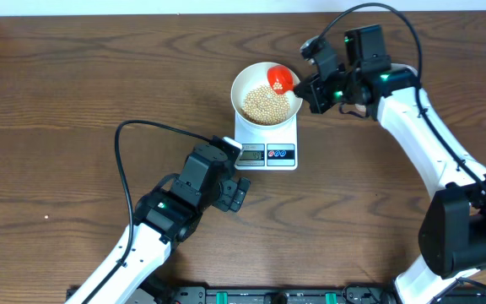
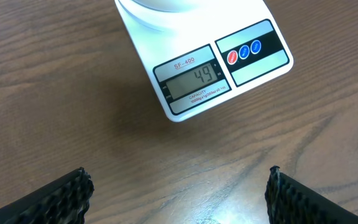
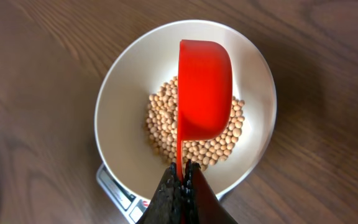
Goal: Scoop item into bowl and weigh 50g on scale
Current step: 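Carry the scoop over the bowl and pour the extra beans, then move the empty red scoop right back over the soybean tub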
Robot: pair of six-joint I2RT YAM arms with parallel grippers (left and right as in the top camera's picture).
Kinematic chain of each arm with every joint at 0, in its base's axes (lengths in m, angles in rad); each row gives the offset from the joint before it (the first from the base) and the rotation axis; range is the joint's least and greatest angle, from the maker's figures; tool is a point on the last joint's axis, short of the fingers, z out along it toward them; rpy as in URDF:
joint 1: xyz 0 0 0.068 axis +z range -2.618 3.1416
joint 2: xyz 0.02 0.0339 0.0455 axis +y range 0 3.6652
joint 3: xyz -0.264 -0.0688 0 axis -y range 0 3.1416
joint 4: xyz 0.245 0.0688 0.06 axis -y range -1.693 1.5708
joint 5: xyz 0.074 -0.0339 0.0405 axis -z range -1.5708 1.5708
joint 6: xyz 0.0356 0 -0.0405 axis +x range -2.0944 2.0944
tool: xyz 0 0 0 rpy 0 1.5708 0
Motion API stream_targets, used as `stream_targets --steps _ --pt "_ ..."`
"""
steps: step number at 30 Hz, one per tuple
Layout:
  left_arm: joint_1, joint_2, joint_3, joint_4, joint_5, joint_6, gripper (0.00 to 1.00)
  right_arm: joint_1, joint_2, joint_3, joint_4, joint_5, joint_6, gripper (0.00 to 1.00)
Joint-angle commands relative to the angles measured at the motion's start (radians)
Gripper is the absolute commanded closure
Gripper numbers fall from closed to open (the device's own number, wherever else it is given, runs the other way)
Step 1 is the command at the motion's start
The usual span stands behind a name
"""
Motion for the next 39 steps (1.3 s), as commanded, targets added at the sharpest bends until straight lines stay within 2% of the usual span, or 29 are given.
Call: stream_targets --steps 1,34,39 --pt "-0.003 0.004 0.018 0.002 -0.006 -0.005 0.09 -0.025 -0.029 0.023 -0.003 -0.118 0.034 0.99" --pt "-0.003 0.004 0.018 0.002 -0.006 -0.005 0.09 -0.048 -0.029 0.023 -0.002 -0.159 0.044 0.99" --pt "-0.003 0.004 0.018 0.002 -0.006 -0.005 0.09 -0.077 -0.029 0.023 0.018 -0.26 0.068 0.99"
